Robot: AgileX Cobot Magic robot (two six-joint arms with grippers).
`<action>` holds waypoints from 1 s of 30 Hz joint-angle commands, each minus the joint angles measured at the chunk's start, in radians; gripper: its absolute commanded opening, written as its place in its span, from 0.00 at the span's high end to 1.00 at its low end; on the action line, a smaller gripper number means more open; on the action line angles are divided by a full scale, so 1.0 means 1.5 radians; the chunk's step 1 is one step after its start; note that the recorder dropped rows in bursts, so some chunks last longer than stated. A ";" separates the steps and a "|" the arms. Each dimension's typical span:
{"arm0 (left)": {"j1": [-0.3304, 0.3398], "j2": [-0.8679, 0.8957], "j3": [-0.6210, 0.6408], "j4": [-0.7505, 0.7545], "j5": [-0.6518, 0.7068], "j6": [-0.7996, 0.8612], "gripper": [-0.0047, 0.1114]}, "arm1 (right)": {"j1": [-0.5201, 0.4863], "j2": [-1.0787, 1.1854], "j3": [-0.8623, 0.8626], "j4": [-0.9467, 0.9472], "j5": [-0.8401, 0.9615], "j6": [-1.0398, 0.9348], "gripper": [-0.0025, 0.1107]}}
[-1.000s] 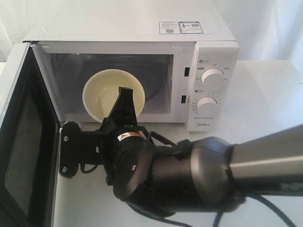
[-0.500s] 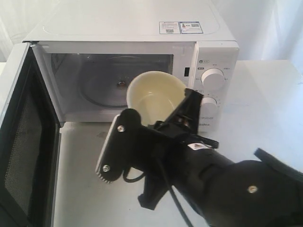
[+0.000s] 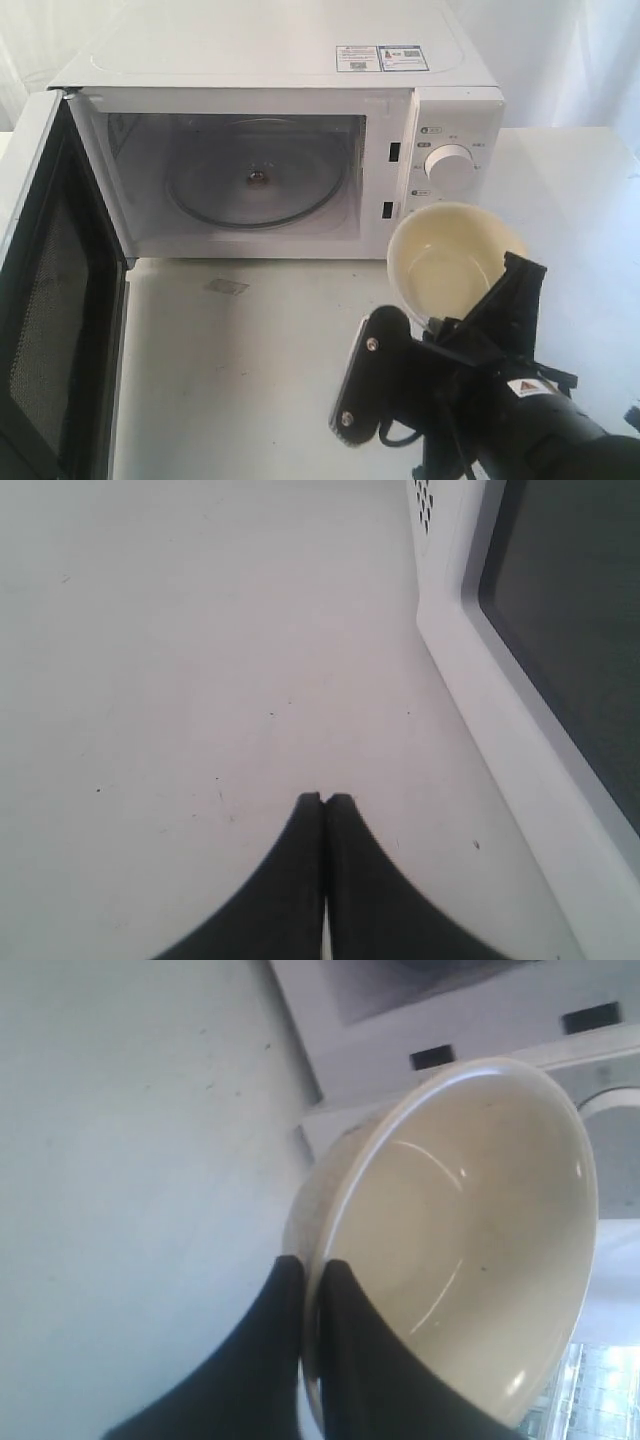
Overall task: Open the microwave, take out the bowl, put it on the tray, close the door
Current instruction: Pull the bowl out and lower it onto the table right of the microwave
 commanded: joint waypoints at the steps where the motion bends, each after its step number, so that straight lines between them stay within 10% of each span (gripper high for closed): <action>1: 0.003 -0.004 0.002 0.002 0.002 -0.001 0.96 | 0.004 -0.005 0.037 -0.006 0.049 -0.013 0.98; 30: 0.003 -0.004 0.002 0.002 0.002 -0.001 0.96 | 0.004 -0.020 0.090 -0.006 0.090 -0.013 0.98</action>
